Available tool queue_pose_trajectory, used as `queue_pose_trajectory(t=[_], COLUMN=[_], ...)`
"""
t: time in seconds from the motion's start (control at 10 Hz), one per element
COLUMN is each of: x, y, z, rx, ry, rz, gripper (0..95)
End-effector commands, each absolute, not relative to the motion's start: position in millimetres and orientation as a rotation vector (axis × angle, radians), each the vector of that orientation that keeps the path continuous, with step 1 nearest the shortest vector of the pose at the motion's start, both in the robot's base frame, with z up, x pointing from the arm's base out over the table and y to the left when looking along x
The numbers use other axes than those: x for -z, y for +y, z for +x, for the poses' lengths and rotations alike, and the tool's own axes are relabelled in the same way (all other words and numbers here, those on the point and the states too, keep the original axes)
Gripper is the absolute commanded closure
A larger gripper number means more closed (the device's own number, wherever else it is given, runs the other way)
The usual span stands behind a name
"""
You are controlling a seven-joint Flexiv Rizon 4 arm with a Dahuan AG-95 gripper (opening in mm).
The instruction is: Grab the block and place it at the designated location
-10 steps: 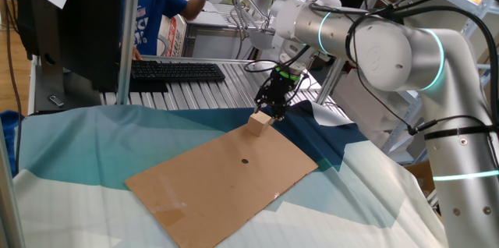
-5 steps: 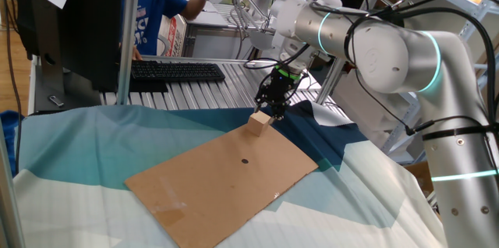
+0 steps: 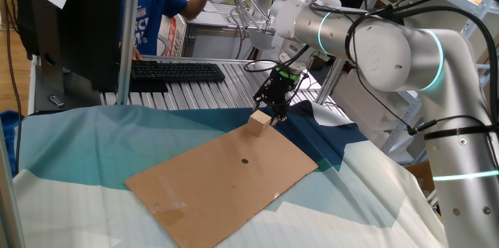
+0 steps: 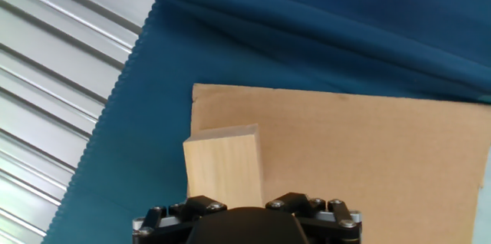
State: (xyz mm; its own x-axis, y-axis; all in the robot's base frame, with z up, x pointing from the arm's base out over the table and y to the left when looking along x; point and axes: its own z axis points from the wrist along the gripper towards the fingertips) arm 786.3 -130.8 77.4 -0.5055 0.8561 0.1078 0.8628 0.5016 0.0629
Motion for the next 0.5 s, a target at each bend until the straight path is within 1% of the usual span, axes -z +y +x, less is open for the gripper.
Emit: queue_pose_trajectory(t=[0.1, 0.5], x=[-77.0, -77.0], y=[-131.3, -131.3], z=[789.2, 789.2], rx=[0.161, 0.196], ry=[-2.670, -2.707], rz=[-1.525, -1.464], gripper=[19.0, 19.0])
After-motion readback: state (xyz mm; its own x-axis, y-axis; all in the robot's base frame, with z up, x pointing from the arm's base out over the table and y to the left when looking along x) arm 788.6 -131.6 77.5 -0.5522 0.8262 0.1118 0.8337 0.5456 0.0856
